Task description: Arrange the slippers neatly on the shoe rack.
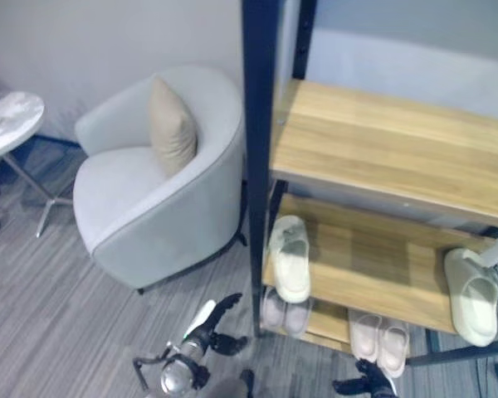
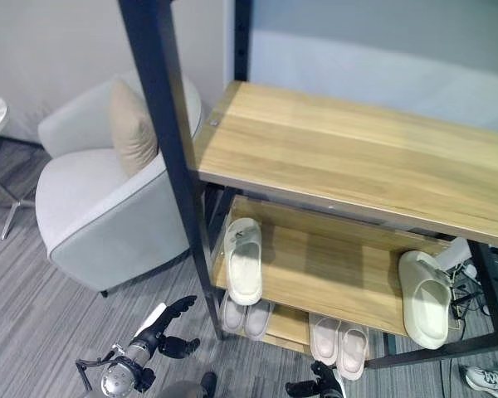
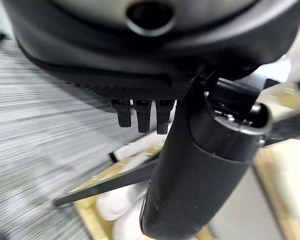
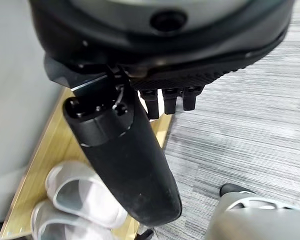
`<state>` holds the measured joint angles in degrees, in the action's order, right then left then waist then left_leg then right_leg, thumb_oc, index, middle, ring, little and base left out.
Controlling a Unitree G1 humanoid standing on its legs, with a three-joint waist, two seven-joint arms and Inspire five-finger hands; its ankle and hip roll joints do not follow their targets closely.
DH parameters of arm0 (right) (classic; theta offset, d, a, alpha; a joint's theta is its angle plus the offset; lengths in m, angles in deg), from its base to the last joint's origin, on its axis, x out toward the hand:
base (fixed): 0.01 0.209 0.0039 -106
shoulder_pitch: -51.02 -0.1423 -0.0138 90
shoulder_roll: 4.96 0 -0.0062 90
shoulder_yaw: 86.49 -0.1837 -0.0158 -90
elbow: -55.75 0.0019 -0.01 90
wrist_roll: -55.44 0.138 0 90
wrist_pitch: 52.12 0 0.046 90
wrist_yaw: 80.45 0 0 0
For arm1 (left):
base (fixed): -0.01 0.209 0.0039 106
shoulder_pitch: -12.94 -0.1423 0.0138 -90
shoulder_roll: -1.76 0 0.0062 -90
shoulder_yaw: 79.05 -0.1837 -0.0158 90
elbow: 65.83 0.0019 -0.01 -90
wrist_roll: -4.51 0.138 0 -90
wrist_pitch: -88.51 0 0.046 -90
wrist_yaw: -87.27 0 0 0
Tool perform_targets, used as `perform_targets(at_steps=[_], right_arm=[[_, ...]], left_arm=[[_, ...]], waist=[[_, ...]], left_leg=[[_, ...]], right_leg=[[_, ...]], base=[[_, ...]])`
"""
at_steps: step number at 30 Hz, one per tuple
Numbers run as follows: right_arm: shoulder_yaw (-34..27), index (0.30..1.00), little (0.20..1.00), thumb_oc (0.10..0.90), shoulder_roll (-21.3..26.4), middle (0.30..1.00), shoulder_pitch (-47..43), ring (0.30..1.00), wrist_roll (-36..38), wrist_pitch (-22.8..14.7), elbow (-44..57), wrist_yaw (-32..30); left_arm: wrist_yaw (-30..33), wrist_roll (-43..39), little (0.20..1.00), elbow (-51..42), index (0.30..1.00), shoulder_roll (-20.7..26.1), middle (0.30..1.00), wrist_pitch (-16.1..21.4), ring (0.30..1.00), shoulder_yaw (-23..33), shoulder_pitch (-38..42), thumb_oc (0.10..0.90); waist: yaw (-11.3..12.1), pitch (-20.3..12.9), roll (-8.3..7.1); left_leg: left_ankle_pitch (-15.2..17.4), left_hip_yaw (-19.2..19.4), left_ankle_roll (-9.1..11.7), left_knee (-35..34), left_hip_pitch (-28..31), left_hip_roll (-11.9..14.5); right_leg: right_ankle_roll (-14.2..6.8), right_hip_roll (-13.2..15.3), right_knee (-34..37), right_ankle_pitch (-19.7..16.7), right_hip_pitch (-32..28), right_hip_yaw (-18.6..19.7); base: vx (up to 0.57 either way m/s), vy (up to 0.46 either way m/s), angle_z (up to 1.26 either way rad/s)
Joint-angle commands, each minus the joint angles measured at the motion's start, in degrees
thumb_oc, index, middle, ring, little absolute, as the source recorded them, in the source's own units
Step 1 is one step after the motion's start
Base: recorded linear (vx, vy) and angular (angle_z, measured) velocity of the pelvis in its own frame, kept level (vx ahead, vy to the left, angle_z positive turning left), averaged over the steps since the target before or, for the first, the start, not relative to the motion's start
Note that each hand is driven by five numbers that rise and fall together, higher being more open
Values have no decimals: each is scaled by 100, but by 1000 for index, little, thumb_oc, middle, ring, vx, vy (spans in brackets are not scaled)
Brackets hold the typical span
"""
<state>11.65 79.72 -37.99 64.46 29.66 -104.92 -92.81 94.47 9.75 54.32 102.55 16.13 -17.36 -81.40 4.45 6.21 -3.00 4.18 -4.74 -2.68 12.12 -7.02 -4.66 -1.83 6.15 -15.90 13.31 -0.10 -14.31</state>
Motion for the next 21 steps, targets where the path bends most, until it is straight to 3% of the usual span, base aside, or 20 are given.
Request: perform_targets(at_steps=[1,5,9,21], right_arm=[[-152,900,900,800,433,900,112,900,-225,44,-287,23],[-174,900,900,800,515,900,134,900,-243,123,-321,84],[-147,900,900,800,447,900,-59,900,-267,251,-568,68],[78,900,900,800,523,900,-290,900,-429,363,-419,26]], left_arm=[[-320,-268,900,-813,900,146,900,418,900,0,137,800],[-737,-907,900,-1137,900,212,900,346,900,156,-173,800],[-1101,-916,900,-1369,900,360,900,262,900,-16,-398,800],[-1881,-2094,900,-2257,900,388,900,-200,900,-8,-657,800]], waist=[[18,-256,270],[27,-357,368],[106,-478,496],[20,-500,671]], left_leg=[[216,235,373,-881,979,433],[38,221,327,-1309,1196,424],[-115,172,311,-1668,1360,433],[-309,9,455,-1712,1072,395]], right_leg=[[-508,189,413,-705,138,101],[-537,102,860,-846,-62,251],[-541,20,1210,-880,-280,271],[-457,-102,1918,-1003,-558,101]], base=[[60,-22,-15],[38,-28,-21],[58,-20,-5],[-34,-48,4]])
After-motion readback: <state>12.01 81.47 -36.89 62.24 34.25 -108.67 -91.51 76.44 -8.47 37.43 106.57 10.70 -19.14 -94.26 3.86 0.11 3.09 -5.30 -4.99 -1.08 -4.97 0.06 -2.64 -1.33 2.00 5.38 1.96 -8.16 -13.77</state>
